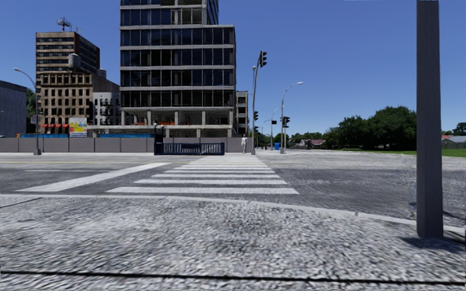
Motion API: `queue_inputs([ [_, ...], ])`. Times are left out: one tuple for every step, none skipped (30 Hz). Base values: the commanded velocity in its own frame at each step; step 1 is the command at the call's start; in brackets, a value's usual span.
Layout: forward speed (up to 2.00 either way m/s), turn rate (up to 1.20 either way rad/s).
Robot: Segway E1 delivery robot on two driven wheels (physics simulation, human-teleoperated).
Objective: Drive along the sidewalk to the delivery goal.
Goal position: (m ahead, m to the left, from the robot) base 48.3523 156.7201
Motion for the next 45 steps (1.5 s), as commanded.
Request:
queue_inputs([
  [2.0,0.0],
  [2.0,0.0],
  [2.0,0.0],
  [2.0,0.0],
  [2.0,0.0],
  [2.0,0.0],
  [2.0,0.0],
  [2.0,0.0],
  [2.0,0.0],
  [2.0,0.0],
  [2.0,0.0],
  [2.0,0.0],
  [2.0,0.0],
  [2.0,0.0],
  [2.0,0.0],
  [2.0,0.0],
  [2.0,0.0],
  [2.0,0.0],
  [2.0,0.0],
  [2.0,0.0],
  [2.0,0.0],
  [2.0,0.0],
  [2.0,0.0],
  [2.0,0.0],
  [2.0,0.0],
  [2.0,0.0],
  [2.0,0.0],
  [2.0,0.0],
  [2.0,0.0],
  [2.0,0.0],
  [2.0,0.0],
  [2.0,0.0],
  [2.0,0.0],
  [2.0,0.0],
  [2.0,0.0],
  [2.0,0.0],
  [2.0,0.0],
  [2.0,0.0],
  [1.97,0.0],
  [1.97,0.0],
  [1.78,0.0],
  [1.62,0.0],
  [1.62,0.0],
  [1.47,0.0],
  [1.4,0.0],
])
